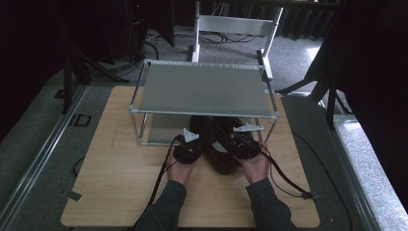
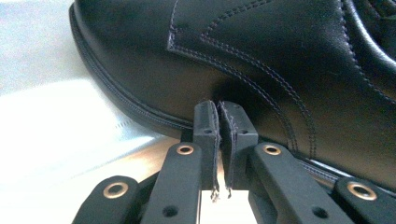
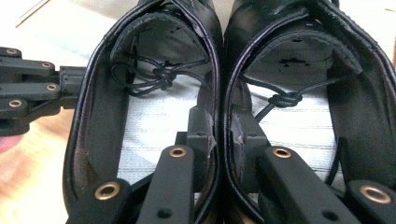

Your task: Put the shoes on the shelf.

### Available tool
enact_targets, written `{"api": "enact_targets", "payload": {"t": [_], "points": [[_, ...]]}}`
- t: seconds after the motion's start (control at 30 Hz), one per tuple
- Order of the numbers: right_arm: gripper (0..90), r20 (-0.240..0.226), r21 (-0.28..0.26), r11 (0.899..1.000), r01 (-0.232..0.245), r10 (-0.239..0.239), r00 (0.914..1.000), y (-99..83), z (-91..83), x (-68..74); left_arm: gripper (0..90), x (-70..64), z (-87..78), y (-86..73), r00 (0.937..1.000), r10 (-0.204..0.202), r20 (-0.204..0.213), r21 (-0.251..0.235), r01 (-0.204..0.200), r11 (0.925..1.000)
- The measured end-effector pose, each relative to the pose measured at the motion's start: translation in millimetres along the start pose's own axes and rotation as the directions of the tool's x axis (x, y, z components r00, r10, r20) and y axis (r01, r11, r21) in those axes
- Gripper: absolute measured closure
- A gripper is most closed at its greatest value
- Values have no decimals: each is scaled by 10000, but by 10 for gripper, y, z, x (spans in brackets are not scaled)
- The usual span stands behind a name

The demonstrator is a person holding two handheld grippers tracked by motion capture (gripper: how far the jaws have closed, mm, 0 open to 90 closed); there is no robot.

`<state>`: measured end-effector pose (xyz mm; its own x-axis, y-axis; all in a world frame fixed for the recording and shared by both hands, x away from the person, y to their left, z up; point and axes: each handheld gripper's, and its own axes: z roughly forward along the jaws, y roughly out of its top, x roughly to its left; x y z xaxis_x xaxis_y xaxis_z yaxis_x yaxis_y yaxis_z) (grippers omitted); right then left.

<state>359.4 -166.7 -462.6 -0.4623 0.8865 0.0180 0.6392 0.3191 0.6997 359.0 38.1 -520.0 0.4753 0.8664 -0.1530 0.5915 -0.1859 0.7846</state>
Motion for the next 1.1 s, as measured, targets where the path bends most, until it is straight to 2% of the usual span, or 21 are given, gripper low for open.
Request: {"api": "enact_targets", "payload": {"t": [0.2,0.37,0.67,0.77,0.93,1.1], "points": [[798,137,-304,9989,-367,371,9992,19,36,-23,855,-2,35,34,9994,-212,-261,-155,208,9997],[798,201,-502,9967,-635,646,9977,31,86,-32,842,-19,26,46,9997,-179,-171,-193,176,9997],[799,441,-796,9956,-487,523,9977,22,177,-16,866,-75,57,25,9991,-261,-344,9,261,9997],[800,418,-891,9949,-478,517,9978,21,196,-16,874,-91,51,0,9982,-486,-350,-25,485,9988],[802,367,-986,9945,-348,386,9986,27,201,-10,872,-74,71,21,9984,-438,-353,-1,439,9990],[804,276,-1060,9928,-566,598,9978,36,243,-19,872,-37,121,63,9982,-397,-449,4,398,9992]]}}
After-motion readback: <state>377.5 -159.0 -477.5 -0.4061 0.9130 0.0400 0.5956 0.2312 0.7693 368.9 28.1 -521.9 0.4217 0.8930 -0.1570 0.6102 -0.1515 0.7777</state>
